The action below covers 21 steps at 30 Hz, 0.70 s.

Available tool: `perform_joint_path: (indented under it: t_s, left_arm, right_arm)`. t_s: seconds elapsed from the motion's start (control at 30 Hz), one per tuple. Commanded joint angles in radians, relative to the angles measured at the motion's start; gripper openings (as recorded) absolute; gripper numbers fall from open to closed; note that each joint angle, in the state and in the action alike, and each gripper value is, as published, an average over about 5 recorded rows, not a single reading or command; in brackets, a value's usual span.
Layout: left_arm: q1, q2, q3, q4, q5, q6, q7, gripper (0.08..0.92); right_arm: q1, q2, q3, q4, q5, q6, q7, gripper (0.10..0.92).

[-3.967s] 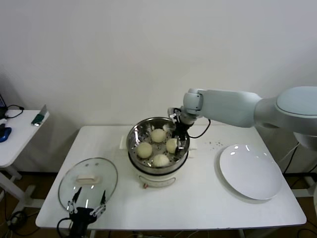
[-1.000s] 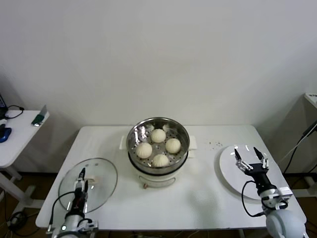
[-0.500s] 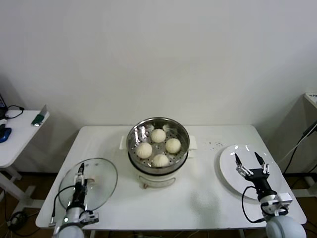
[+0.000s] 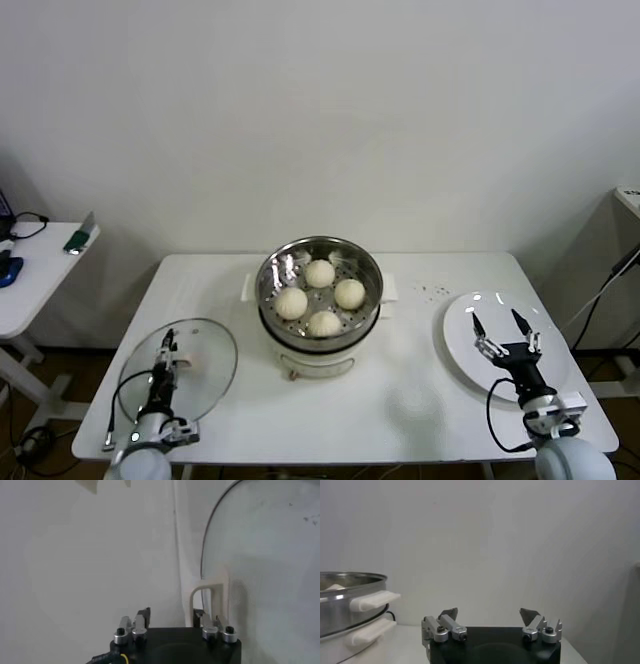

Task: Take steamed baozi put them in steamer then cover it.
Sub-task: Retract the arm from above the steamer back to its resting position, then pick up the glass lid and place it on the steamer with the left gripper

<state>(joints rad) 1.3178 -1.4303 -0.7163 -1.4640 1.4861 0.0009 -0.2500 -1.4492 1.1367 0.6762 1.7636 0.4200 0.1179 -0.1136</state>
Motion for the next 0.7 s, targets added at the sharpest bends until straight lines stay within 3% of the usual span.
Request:
perform_joint_path:
  t_s: [0.03,0.4,0.57,0.7]
  left_arm:
    - [0.003,0.008,0.006,-0.01,-0.046,-0.007,-0.002,0.49]
    - [0.097,0.041,0.022,-0.215,-0.157,0.02,0.034,0.179]
    - [0.179,0.077,0.029,-0.398,-0.225,0.109,0.057,0.15]
    - [0.243,0.146,0.034,-0.55,-0.272,0.234,0.076,0.15]
  right_arm:
    - [0.011,0.002,0.0,-0.01,-0.007,0.0,-0.001,0.823]
    - [0.052,-0.013,-0.015,-0.039,-0.005,-0.002,0.0,0.823]
    - [0.087,-0.031,-0.032,-0.082,-0.002,0.0,-0.008,0.823]
    - [0.117,-0.036,-0.043,-0.106,-0.002,0.006,-0.01,0.823]
